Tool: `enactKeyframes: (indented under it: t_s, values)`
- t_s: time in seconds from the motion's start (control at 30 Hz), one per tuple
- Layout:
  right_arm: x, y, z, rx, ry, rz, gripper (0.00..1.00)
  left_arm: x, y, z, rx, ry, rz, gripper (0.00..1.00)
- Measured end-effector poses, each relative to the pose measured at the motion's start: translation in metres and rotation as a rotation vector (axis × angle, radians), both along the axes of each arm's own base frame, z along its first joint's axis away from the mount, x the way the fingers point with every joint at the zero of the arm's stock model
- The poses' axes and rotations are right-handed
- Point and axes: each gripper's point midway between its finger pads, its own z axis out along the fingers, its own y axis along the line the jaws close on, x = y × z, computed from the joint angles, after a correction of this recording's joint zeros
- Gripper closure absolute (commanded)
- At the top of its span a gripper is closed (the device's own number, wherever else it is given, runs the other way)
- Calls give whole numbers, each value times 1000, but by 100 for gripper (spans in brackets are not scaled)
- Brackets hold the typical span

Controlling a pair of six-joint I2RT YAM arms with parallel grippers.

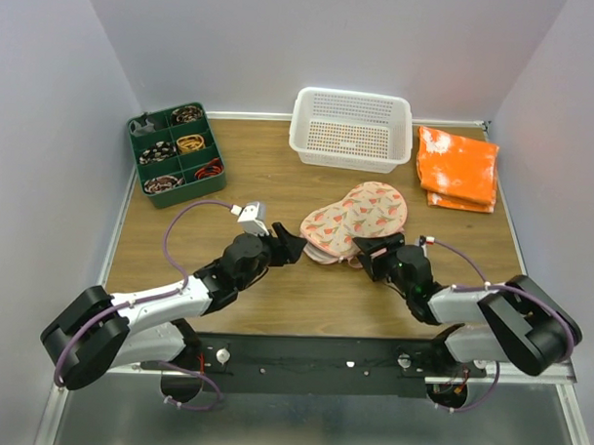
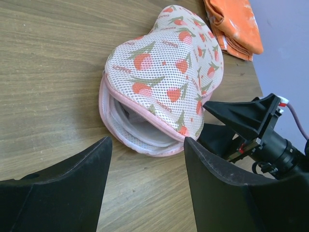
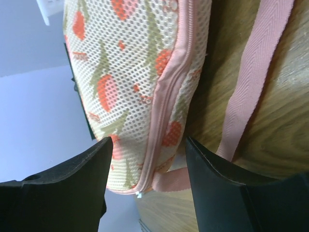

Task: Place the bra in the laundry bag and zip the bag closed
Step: Zip the zipper on the laundry bag.

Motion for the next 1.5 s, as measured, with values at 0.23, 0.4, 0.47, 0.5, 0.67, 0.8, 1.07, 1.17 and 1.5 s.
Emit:
enactKeyframes:
  t_s: [0.23,0.4,0.47,0.5,0.67,0.8,1.07,1.17,1.5]
  values:
    - [4,8,-7,12,-1,25,62,-1,0,1,2,-4,-3,31]
    - [9,14,1,27,-34,41,88,-3,1,8,-10,-18,-8,33]
    - [9,15,3,33,-42,43,89,-6,-1,11,-13,-21,-16,35]
    - [10,15,4,34,-45,45,89,-7,-2,11,-14,-22,-21,35]
    - [14,19,10,32,-63,56,90,-25,-15,10,-5,-18,-86,33]
    - [23,25,24,41,-97,61,90,-47,-32,10,0,-12,-161,28]
    - [29,30,32,48,-114,71,90,-47,-44,-7,55,39,-150,18]
    - [27,32,32,49,-112,81,90,-36,-53,-6,87,38,-129,16]
    - [25,33,27,18,-98,104,90,-12,-85,-7,137,18,-122,21]
